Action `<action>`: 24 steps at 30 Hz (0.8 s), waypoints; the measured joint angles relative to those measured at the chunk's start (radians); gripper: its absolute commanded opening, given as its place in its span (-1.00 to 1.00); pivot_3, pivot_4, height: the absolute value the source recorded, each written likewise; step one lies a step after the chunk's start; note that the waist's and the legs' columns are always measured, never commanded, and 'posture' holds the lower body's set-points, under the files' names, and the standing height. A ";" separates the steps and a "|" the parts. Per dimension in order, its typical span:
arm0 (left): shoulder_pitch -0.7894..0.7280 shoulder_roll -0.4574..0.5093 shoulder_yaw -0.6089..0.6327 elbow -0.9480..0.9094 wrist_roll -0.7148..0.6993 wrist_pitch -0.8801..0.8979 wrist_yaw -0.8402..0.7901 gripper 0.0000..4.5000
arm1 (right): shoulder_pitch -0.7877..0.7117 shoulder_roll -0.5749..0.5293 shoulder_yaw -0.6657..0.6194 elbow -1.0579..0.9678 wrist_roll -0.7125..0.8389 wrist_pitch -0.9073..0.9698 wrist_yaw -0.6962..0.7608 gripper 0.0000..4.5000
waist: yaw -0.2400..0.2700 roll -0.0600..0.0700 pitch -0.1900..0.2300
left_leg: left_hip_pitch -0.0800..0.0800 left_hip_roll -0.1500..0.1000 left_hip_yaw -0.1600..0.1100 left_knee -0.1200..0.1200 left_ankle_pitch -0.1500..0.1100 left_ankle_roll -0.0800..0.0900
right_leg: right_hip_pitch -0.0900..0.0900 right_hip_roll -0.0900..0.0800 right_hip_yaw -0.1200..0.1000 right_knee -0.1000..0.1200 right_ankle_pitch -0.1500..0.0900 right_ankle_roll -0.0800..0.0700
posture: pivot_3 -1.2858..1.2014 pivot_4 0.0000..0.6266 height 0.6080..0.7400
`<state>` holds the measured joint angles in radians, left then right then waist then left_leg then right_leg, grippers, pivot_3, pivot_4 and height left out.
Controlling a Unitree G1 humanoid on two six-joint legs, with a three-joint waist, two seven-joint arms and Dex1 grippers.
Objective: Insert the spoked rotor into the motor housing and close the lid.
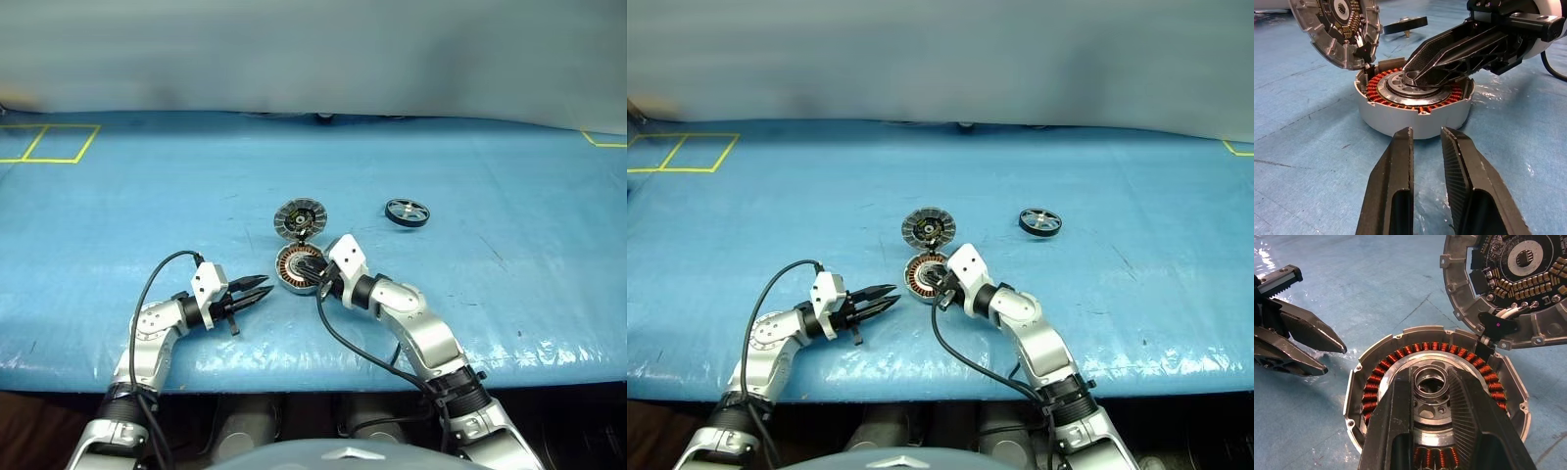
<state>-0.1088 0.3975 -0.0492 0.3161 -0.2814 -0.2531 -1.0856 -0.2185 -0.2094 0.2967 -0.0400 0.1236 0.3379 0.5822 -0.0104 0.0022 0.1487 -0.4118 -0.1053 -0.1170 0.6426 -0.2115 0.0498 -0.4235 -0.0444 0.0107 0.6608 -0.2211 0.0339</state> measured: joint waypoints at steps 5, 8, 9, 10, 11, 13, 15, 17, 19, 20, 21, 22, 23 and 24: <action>0.000 -0.001 0.000 0.001 0.000 0.000 0.001 -0.59 | -0.001 -0.001 0.000 0.000 0.000 0.000 0.000 -0.72 | 0.000 0.000 0.000 | 0.000 0.000 0.000 0.000 0.000 0.000 | 0.000 0.000 0.000 0.000 0.000 0.000 | 0.03 -0.52 1.00; 0.000 -0.001 0.000 0.002 0.000 -0.001 0.002 -0.59 | -0.001 -0.001 0.000 0.001 0.000 0.000 0.001 -0.72 | 0.000 0.000 0.000 | 0.000 0.000 0.000 0.000 0.000 0.000 | 0.000 0.000 0.000 0.000 0.000 0.000 | 0.03 -0.52 1.00; 0.000 -0.001 0.000 0.002 0.000 -0.001 0.002 -0.59 | -0.001 -0.001 0.000 0.001 0.000 0.000 0.001 -0.72 | 0.000 0.000 0.000 | 0.000 0.000 0.000 0.000 0.000 0.000 | 0.000 0.000 0.000 0.000 0.000 0.000 | 0.03 -0.52 1.00; 0.000 -0.001 0.000 0.002 0.000 -0.001 0.002 -0.59 | -0.001 -0.001 0.000 0.001 0.000 0.000 0.001 -0.72 | 0.000 0.000 0.000 | 0.000 0.000 0.000 0.000 0.000 0.000 | 0.000 0.000 0.000 0.000 0.000 0.000 | 0.03 -0.52 1.00; 0.000 -0.001 0.000 0.003 0.000 -0.002 0.003 -0.59 | -0.001 0.000 0.000 0.001 0.000 0.000 0.001 -0.72 | 0.000 0.000 0.000 | 0.000 0.000 0.000 0.000 0.000 0.000 | 0.000 0.000 0.000 0.000 0.000 0.000 | 0.03 -0.52 1.00; 0.000 -0.001 0.000 0.003 0.000 -0.002 0.005 -0.59 | -0.001 0.000 0.000 0.002 0.000 0.000 0.001 -0.72 | 0.000 0.000 0.000 | 0.000 0.000 0.000 0.000 0.000 0.000 | 0.000 0.000 0.000 0.000 0.000 0.000 | 0.03 -0.52 1.00; 0.000 -0.001 0.000 0.004 0.000 -0.002 0.007 -0.59 | -0.001 0.000 0.000 0.002 0.000 0.000 0.001 -0.72 | 0.000 0.000 0.000 | 0.000 0.000 0.000 0.000 0.000 0.000 | 0.000 0.000 0.000 0.000 0.000 0.000 | 0.03 -0.52 1.00; 0.000 -0.001 -0.001 0.004 0.001 -0.002 0.007 -0.59 | -0.001 0.000 -0.001 0.004 0.000 0.000 0.002 -0.72 | 0.000 0.000 0.000 | 0.000 0.000 0.000 0.000 0.000 0.000 | 0.000 0.000 0.000 0.000 0.000 0.000 | 0.03 -0.52 1.00; 0.000 -0.001 -0.001 0.005 0.001 -0.003 0.007 -0.59 | -0.003 0.000 -0.001 0.005 0.000 0.000 0.001 -0.72 | 0.000 0.000 0.000 | 0.000 0.000 0.000 0.000 0.000 0.000 | 0.000 0.000 0.000 0.000 0.000 0.000 | 0.03 -0.52 1.00; 0.000 -0.001 -0.001 0.005 0.001 -0.003 0.008 -0.59 | -0.004 0.000 -0.001 0.007 0.000 0.000 0.000 -0.72 | 0.000 0.000 0.000 | 0.000 0.000 0.000 0.000 0.000 0.000 | 0.000 0.000 0.000 0.000 0.000 0.000 | 0.03 -0.52 1.00; 0.000 -0.001 -0.001 0.005 0.002 -0.004 0.008 -0.59 | -0.004 0.002 -0.002 0.008 0.000 0.000 -0.001 -0.72 | 0.000 0.000 0.000 | 0.000 0.000 0.000 0.000 0.000 0.000 | 0.000 0.000 0.000 0.000 0.000 0.000 | 0.03 -0.52 1.00; 0.000 -0.001 -0.001 0.005 0.002 -0.004 0.008 -0.59 | -0.005 0.002 -0.003 0.010 0.000 0.000 -0.002 -0.72 | 0.000 0.000 0.000 | 0.000 0.000 0.000 0.000 0.000 0.000 | 0.000 0.000 0.000 0.000 0.000 0.000 | 0.03 -0.52 1.00; 0.000 -0.001 -0.001 0.005 0.003 -0.005 0.008 -0.59 | -0.006 0.003 -0.004 0.012 0.000 -0.001 -0.003 -0.72 | 0.000 0.000 0.000 | 0.000 0.000 0.000 0.000 0.000 0.000 | 0.000 0.000 0.000 0.000 0.000 0.000 | 0.03 -0.52 1.00; 0.001 -0.001 -0.001 0.005 0.003 -0.005 0.008 -0.59 | -0.008 0.003 -0.004 0.014 0.000 -0.001 -0.003 -0.72 | 0.000 0.000 0.000 | 0.000 0.000 0.000 0.000 0.000 0.000 | 0.000 0.000 0.000 0.000 0.000 0.000 | 0.03 -0.52 1.00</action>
<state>-0.1082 0.3964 -0.0497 0.3208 -0.2783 -0.2582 -1.0776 -0.2261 -0.2065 0.2928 -0.0262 0.1240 0.3365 0.5794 -0.0105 0.0022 0.1486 -0.4116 -0.1052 -0.1170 0.6427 -0.2114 0.0495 -0.4234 -0.0443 0.0107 0.6610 -0.2209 0.0337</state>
